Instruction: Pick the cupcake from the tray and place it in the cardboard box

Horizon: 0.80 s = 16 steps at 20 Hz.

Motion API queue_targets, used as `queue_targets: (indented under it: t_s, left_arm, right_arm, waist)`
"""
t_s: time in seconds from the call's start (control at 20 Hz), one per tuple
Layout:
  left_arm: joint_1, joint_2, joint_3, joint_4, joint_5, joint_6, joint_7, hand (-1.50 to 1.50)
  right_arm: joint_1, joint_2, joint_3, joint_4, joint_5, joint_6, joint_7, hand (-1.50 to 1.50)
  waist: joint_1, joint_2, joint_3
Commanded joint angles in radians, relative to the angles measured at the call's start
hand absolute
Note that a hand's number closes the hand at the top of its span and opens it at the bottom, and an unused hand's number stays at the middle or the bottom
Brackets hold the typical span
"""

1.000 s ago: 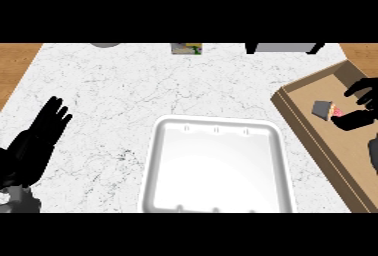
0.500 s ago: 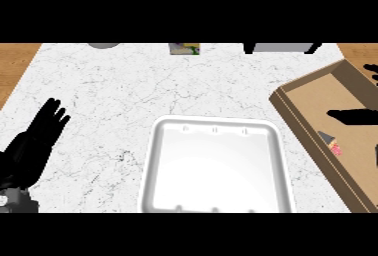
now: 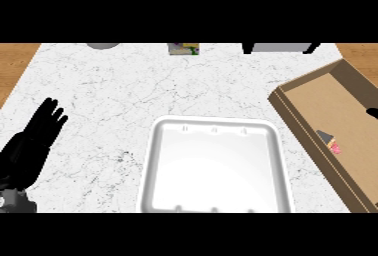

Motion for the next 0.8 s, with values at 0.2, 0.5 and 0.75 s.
queue_targets:
  t_s: [0.2,0.5,0.75]
  left_arm:
    - [0.016,-0.001,0.001,-0.055,0.014,-0.001,0.043,0.00]
    - [-0.004,0.002,0.005,0.017,-0.009,-0.017,0.002,0.00]
    - [-0.019,-0.028,0.001,0.003,-0.023,0.028,0.007,0.00]
  right_arm:
    - [0.164,-0.109,-0.206,-0.035,-0.265,0.159,-0.086,-1.50]
    - [0.177,-0.198,-0.228,0.110,-0.337,0.237,-0.202,-1.50]
    - [0.252,-0.163,-0.204,0.068,-0.333,0.240,-0.218,-1.50]
  waist:
    - [0.002,0.001,0.000]
    - [0.008,0.003,0.000]
    - [0.008,0.003,0.000]
